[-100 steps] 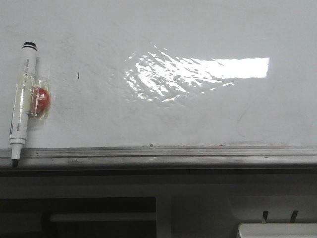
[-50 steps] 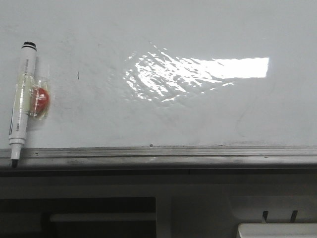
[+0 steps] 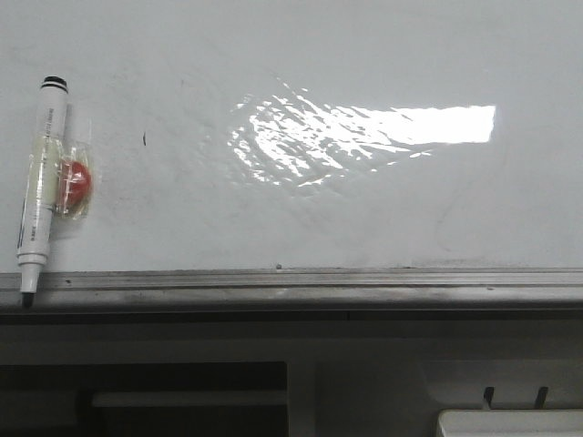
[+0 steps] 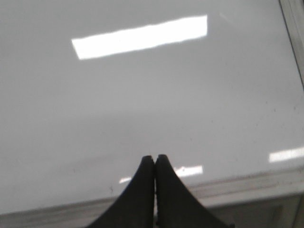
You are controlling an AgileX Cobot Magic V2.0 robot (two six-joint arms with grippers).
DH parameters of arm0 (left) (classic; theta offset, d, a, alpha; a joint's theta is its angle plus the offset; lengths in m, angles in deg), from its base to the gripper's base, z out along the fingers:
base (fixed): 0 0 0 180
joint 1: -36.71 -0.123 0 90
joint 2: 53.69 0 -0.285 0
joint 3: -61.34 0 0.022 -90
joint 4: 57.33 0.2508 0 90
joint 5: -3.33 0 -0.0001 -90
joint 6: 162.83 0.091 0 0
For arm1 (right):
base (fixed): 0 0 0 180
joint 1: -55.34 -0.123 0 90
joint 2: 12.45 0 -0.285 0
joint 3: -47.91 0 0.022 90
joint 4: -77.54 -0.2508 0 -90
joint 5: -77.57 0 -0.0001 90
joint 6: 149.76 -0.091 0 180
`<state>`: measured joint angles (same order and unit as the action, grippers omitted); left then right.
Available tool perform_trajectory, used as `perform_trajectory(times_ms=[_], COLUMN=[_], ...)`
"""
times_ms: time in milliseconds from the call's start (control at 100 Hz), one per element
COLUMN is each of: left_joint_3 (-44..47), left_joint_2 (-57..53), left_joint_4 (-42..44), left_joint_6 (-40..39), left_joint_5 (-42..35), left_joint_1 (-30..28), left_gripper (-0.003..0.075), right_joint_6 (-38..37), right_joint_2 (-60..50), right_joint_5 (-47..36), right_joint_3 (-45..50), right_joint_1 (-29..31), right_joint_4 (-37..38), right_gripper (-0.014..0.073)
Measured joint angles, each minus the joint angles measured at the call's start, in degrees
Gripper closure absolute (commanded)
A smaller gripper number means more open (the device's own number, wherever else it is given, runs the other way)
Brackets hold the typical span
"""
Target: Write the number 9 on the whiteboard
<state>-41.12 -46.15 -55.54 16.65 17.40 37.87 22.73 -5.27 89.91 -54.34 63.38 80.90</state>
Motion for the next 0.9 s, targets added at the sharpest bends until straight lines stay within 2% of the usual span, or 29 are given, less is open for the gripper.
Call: perform_trajectory(times_ms=[240, 440, 640, 760, 900], left_joint_3=[0.0, 0.0, 0.0, 0.0, -0.65], left_joint_2=[0.0, 0.0, 0.0, 0.0, 0.0], left_joint_4=[-0.09, 0.01, -2.29, -5.6, -7.24], left_joint_6=[0.0, 0.0, 0.0, 0.0, 0.0], left_joint_5=[-3.99, -4.47, -7.49, -9.81, -8.22], left_joint_1=[0.0, 0.0, 0.0, 0.0, 0.0], left_gripper=[0.0741, 0.0741, 0.0741, 0.0741, 0.0741], right_joint_6=[0.0, 0.0, 0.0, 0.0, 0.0], right_joint_2=[0.0, 0.0, 0.0, 0.0, 0.43], right_joint_5=[-12.33, -14.28, -13.15, -7.67, -1.45], right_joint_3=[0.0, 0.0, -0.25, -3.4, -8.29], right_joint_1=[0.0, 0.0, 0.0, 0.0, 0.0], right_joint_4=[0.0, 0.0, 0.0, -0.04, -1.45], right_gripper=[0.0664, 0.0664, 0.0664, 0.0664, 0.0664])
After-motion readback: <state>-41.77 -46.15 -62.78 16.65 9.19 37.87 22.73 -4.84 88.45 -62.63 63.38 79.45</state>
